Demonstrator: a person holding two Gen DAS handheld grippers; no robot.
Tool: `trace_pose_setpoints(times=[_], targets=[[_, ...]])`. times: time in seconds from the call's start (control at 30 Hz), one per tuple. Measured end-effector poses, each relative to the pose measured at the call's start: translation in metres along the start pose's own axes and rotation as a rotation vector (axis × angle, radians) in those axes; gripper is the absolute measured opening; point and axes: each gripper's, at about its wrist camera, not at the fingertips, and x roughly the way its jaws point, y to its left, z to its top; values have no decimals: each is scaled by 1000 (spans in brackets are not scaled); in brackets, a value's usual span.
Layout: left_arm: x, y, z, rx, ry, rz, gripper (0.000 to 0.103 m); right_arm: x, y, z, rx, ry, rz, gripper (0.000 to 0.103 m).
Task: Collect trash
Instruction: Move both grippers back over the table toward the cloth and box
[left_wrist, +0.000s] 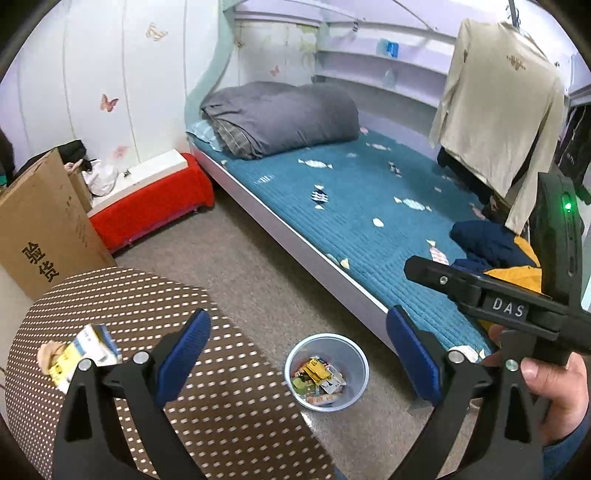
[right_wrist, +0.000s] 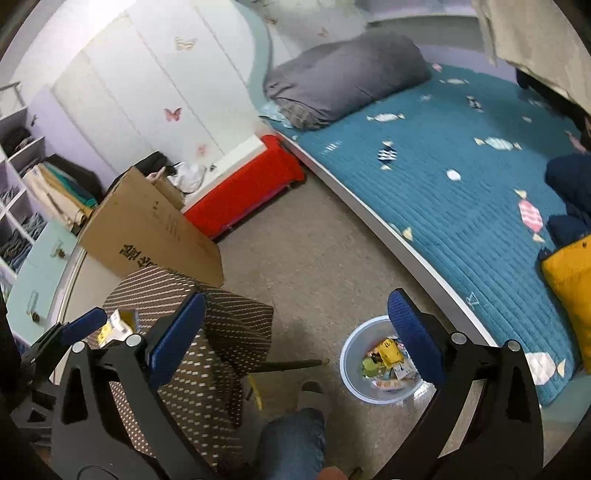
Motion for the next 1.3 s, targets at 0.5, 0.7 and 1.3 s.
trace_pose_setpoints(times=[0.5,0.7,1.3], targets=[[-73,84,-32,-104,-107,35,94,-15,96,-7,-197,-20,82,97],[-93,131,-55,-155,-127,89,94,-5,144,-21,-298,10,119,97],[-88,279,-111,-331,-58,235,94,88,267,-78,-606,188,183,97]])
